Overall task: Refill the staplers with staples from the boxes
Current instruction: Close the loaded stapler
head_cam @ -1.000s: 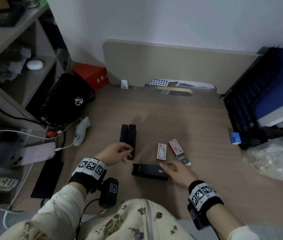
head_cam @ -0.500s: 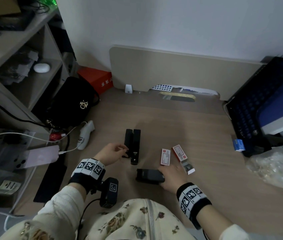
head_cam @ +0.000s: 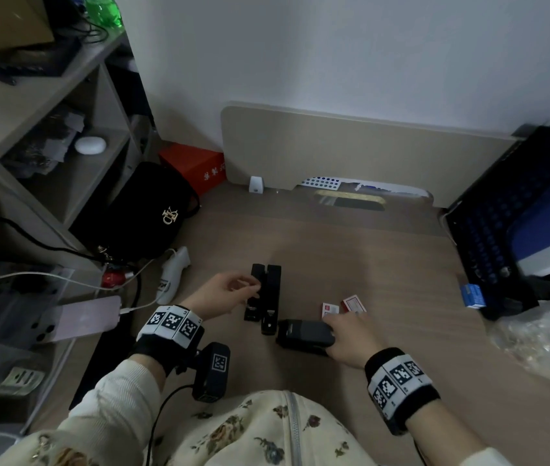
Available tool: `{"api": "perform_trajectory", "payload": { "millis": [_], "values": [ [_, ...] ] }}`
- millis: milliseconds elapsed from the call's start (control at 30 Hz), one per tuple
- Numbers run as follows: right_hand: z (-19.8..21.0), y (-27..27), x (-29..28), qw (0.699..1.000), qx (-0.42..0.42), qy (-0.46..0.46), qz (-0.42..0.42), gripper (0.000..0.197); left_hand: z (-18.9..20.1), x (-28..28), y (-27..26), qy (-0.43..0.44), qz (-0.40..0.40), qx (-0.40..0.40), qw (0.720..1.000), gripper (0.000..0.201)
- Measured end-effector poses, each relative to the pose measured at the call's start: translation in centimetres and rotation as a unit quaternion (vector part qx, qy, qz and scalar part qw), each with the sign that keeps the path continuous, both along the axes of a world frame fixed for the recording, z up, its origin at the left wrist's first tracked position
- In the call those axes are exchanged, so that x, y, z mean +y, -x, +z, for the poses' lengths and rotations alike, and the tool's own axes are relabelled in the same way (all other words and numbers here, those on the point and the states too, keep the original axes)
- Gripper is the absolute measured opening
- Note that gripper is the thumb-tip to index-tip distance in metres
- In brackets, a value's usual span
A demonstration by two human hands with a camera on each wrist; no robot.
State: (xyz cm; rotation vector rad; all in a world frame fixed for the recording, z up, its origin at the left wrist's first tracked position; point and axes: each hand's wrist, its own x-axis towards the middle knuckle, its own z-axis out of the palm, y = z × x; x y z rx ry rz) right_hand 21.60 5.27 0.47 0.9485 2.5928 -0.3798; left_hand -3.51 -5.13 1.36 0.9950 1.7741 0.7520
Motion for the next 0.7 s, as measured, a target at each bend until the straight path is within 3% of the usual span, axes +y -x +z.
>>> {"api": "perform_trajectory", "payload": {
  "millis": [67, 133, 233, 400, 567, 700],
  "values": [
    [1.8, 0.5, 0.8, 0.999, 0.036, -0.032, 0.005, 0.009, 0.6, 0.4, -0.2, -0.026, -0.025, 0.005, 0.999, 0.033],
    [3.4, 1.2, 1.3, 0.995, 0.067, -0.068, 0.030, 0.009, 1.3, 0.9, -0.5, -0.029, -0.079, 0.030, 0.996, 0.057],
    [4.8, 2.9, 0.9, 0.982, 0.110, -0.135, 0.067, 0.018, 2.4, 1.8, -1.6, -0.017, -0.168, 0.062, 0.984, 0.084],
    [5.0, 5.2, -0.2, 0.945, 0.185, -0.230, 0.142, 0.035, 3.1, 2.7, -2.9, -0.011, -0.245, 0.116, 0.963, 0.088],
    [4.9, 6.0, -0.2, 0.937, 0.218, -0.234, 0.140, 0.045, 2.1, 2.8, -2.6, 0.010, -0.213, 0.144, 0.966, 0.094],
    [4.8, 6.2, -0.2, 0.953, 0.240, -0.166, 0.079, 0.067, 0.8, 2.6, -1.1, -0.017, -0.125, 0.091, 0.988, 0.095]
  ]
}}
